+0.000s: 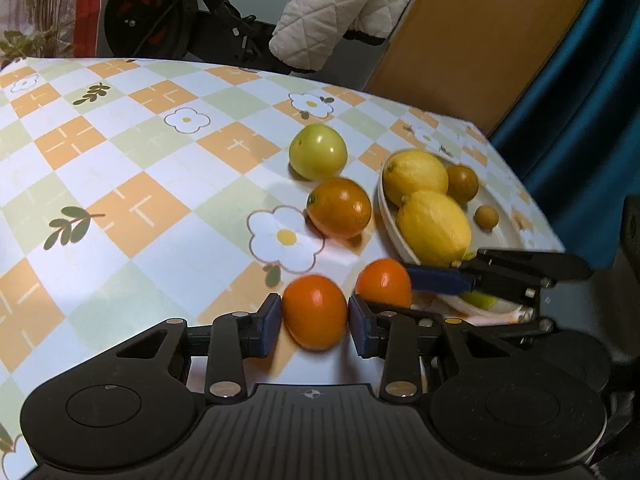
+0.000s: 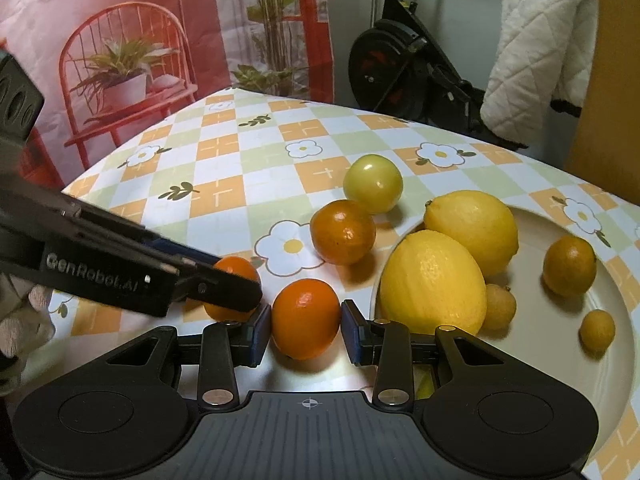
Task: Organize fruits
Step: 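Lift the tangerine and carry it over the plate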
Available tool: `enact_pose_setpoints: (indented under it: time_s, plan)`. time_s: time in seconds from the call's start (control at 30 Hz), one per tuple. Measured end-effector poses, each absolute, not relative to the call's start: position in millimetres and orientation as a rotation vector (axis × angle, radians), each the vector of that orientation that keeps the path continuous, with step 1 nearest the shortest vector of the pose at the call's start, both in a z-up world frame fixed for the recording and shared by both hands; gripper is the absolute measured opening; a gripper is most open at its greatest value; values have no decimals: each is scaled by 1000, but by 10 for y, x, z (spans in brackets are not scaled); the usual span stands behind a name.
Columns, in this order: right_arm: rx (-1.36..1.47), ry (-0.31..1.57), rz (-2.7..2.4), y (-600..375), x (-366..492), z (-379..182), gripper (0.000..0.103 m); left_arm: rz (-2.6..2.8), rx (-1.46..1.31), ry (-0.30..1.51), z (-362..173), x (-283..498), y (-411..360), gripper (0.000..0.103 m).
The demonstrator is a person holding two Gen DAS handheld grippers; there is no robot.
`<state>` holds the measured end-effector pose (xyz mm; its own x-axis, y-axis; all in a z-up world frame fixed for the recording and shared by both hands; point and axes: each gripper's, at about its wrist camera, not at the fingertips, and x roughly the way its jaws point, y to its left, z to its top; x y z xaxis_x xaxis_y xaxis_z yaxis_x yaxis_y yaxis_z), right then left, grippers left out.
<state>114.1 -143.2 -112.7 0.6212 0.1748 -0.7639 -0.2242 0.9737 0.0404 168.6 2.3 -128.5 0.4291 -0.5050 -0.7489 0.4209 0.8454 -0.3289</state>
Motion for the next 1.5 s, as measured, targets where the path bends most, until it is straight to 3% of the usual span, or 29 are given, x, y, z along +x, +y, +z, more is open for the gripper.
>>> enact_pose_setpoints:
  time_s: [0.5,0.67,0.9,1.5]
  plan:
    - [42,800,205,-1603,942,-1045,34,-521,-90,881,-1147,1517,71,30]
    - [59,795,211,-1621,898,-1046,34,-513,-80,878,-1142,1517,39,30]
    - [86,791,209,-1673,835,-1043,34,-526,-50,888,-1174,1490,1,39]
    - [93,777,212,-1674,787,-1007,34,-499,-9,879,-1180,1469,13,38]
